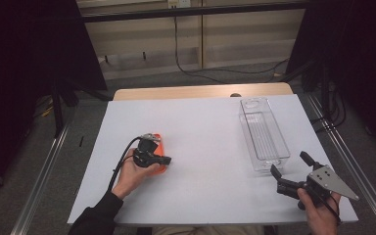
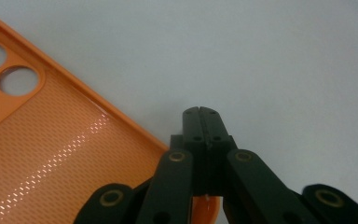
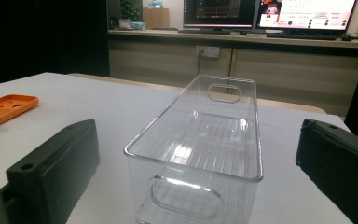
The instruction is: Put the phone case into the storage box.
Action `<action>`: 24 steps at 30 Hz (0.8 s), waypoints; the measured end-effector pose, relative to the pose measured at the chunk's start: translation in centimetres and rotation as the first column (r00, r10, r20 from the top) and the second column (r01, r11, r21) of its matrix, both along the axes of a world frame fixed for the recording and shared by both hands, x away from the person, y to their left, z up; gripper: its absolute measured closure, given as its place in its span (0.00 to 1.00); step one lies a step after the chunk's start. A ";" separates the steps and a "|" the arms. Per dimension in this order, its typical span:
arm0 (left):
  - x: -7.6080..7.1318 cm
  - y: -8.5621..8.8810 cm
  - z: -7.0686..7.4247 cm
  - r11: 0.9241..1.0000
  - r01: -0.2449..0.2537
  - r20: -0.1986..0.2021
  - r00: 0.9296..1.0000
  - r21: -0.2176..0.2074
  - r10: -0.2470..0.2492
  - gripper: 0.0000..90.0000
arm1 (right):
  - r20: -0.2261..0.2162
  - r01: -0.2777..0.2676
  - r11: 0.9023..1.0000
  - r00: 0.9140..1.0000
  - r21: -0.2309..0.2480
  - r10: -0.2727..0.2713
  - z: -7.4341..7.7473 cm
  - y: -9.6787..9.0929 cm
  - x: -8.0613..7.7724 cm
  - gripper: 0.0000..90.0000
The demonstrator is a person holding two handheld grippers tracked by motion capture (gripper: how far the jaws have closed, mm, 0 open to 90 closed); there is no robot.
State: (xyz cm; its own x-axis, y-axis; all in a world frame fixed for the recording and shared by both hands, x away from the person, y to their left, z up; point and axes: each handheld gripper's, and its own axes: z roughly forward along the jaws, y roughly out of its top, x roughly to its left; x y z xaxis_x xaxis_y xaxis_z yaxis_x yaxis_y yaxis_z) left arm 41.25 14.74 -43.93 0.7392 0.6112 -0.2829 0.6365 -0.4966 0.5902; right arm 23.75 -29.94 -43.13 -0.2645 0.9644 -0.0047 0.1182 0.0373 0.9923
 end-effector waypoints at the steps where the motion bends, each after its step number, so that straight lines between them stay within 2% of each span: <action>1: 0.0 0.1 0.0 1.000 0.003 -0.001 1.000 -0.001 -0.003 1.00 | -0.002 -0.002 1.000 1.000 0.000 0.002 0.0 0.0 0.0 0.00; 9: -0.4 1.1 0.0 1.000 -0.007 -0.006 1.000 -0.009 0.006 1.00 | 0.001 -0.001 1.000 1.000 -0.002 0.001 0.0 0.0 0.0 0.00; 17: -0.8 2.0 0.2 1.000 -0.001 -0.006 1.000 0.011 0.001 1.00 | -0.001 -0.002 1.000 1.000 -0.008 0.002 0.0 0.0 0.0 0.00; 24: -1.0 2.8 0.1 1.000 -0.012 -0.008 1.000 0.003 0.012 1.00 | -0.004 -0.004 1.000 1.000 -0.013 0.004 0.0 0.1 0.0 0.00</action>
State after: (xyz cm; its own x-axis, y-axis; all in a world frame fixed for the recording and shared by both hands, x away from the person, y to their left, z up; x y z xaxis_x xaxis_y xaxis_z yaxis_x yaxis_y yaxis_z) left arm 40.26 17.50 -43.80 0.7294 0.6210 -0.2869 0.6473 -0.4909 0.5831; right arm 23.76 -29.87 -43.15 -0.2684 0.9632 -0.0158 0.1219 0.0503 0.9913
